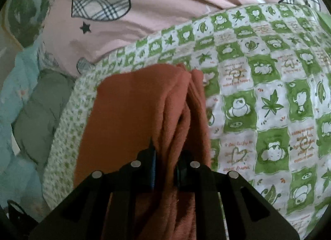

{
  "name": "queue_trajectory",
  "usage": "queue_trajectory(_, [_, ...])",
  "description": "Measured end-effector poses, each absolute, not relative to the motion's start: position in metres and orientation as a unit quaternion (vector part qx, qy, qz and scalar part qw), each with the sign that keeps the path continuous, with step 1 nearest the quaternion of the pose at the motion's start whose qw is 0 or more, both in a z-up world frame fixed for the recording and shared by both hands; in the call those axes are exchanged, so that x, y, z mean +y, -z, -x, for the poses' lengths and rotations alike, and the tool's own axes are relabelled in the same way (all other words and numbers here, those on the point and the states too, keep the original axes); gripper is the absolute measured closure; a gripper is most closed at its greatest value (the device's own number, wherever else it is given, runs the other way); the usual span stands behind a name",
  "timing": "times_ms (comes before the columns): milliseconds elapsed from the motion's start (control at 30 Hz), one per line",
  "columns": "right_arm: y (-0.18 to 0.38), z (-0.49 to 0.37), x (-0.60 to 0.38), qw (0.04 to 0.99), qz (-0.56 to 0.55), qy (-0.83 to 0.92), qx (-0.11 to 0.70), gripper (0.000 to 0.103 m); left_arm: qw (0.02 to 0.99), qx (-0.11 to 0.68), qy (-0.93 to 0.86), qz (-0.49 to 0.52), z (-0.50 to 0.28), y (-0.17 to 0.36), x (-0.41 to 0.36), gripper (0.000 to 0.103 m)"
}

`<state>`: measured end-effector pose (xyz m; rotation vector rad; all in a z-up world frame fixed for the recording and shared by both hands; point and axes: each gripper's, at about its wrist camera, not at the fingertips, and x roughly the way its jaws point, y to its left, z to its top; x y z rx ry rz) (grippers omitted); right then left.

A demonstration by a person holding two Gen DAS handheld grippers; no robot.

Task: Fold small clothes

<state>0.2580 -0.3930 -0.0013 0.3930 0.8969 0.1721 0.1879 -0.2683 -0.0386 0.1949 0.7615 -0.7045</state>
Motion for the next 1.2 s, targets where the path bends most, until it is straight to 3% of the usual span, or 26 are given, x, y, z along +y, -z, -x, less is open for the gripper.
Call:
queue_trajectory(67, [-0.001,-0.247,-0.4,0.884,-0.191,-0.068,0.42,0.065,0.858,0.377,0.342,-0.074,-0.188,0.037,-0.255,0.065])
queue_trajectory(133, [-0.006,-0.232,-0.403,0.892,-0.184,-0.05,0.409,0.057,0.859,0.384,0.334,-0.051,-0.183,0.031,-0.232,0.043])
queue_trajectory(200, [-0.009,-0.22,-0.405,0.897,-0.177,-0.025,0.404,0.029,0.861,0.388,0.329,-0.033,-0.177,0.026,-0.215,0.032])
queue_trajectory(233, [-0.011,-0.214,-0.406,0.898,-0.176,-0.016,0.402,0.023,0.862,0.388,0.325,-0.022,-0.176,0.023,-0.203,0.029])
queue_trajectory(267, [-0.012,-0.206,-0.407,0.898,-0.181,-0.018,0.399,0.019,0.866,0.386,0.316,-0.012,-0.176,0.02,-0.19,0.028])
queue_trajectory(467, [-0.012,-0.194,-0.404,0.884,-0.224,-0.06,0.407,0.018,0.879,0.402,0.252,0.042,-0.205,0.015,-0.136,0.022])
queue_trajectory(867, [0.021,-0.231,-0.39,0.855,-0.231,-0.093,0.455,0.017,0.79,0.51,0.279,0.195,-0.307,0.08,-0.128,0.022])
queue_trajectory(900, [0.023,-0.233,-0.392,0.855,-0.238,-0.096,0.45,0.018,0.788,0.51,0.281,0.2,-0.313,0.083,-0.129,0.023])
queue_trajectory(933, [0.024,-0.235,-0.394,0.854,-0.247,-0.1,0.446,0.018,0.788,0.507,0.286,0.203,-0.318,0.085,-0.131,0.035])
queue_trajectory(1033, [0.032,-0.239,-0.397,0.838,-0.287,-0.111,0.45,0.054,0.782,0.514,0.298,0.188,-0.329,0.089,-0.143,0.061])
queue_trajectory(1067, [0.033,-0.239,-0.396,0.834,-0.3,-0.116,0.448,0.06,0.786,0.51,0.299,0.182,-0.327,0.085,-0.144,0.066])
queue_trajectory(1133, [0.026,-0.232,-0.388,0.842,-0.293,-0.111,0.439,0.065,0.794,0.499,0.302,0.173,-0.318,0.074,-0.143,0.075])
queue_trajectory(1200, [0.018,-0.223,-0.376,0.846,-0.295,-0.121,0.427,0.07,0.807,0.481,0.3,0.168,-0.303,0.057,-0.135,0.077])
